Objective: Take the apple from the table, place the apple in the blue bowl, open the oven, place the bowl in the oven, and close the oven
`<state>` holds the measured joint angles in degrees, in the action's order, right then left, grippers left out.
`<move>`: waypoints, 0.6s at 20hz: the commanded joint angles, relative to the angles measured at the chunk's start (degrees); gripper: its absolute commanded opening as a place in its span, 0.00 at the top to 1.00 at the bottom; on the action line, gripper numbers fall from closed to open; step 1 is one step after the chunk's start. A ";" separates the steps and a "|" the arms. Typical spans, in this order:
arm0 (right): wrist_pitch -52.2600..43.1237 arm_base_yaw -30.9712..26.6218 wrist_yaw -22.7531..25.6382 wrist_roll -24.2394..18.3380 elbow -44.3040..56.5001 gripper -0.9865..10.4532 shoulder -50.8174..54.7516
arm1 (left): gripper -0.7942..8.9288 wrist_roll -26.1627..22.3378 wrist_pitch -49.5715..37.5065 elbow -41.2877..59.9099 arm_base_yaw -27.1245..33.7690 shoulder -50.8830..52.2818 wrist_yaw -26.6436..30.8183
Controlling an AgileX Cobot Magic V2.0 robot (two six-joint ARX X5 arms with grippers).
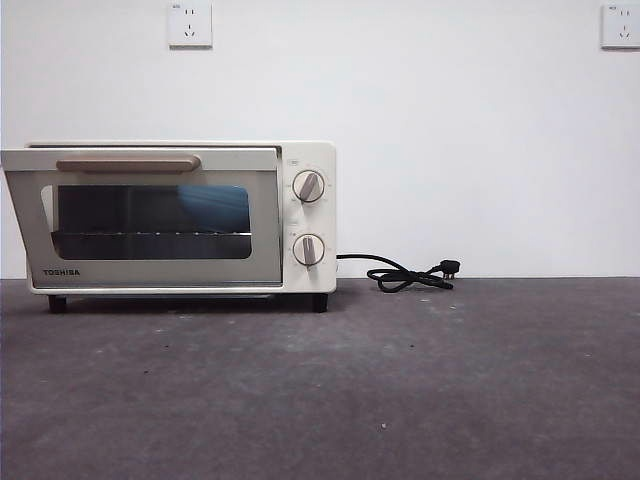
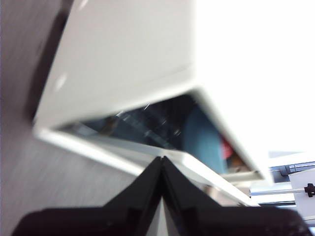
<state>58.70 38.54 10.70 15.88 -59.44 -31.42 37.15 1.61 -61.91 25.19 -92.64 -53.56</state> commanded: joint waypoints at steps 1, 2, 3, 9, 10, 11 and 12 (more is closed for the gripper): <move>-0.24 0.02 0.44 0.50 0.57 0.92 0.13 | 0.93 0.72 -0.37 -1.92 -0.61 -0.09 -0.57; -0.22 0.02 0.72 0.50 0.57 0.92 0.13 | 0.93 1.22 -0.39 -2.84 -0.85 -0.09 -0.90; -0.22 0.02 0.85 0.50 0.57 0.92 0.13 | 0.93 1.51 -0.39 -3.61 -1.07 -0.09 -1.09; 0.48 0.02 2.58 0.70 0.57 0.91 0.13 | 0.93 1.31 2.16 -4.59 -2.34 0.17 -6.88; 0.77 0.02 2.99 0.66 0.57 0.91 0.13 | 0.93 0.31 3.58 -4.59 -2.75 0.57 -7.89; 1.16 0.02 3.37 0.66 0.57 0.91 0.13 | 0.93 -1.29 5.20 -4.59 -3.08 1.33 -8.39; 1.77 0.02 4.22 0.66 0.57 0.91 0.13 | 0.93 -3.15 7.41 -4.59 -3.48 2.45 -8.33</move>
<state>60.69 38.54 14.70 16.08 -59.44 -31.42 36.56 9.54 -66.41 21.91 -91.05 -61.23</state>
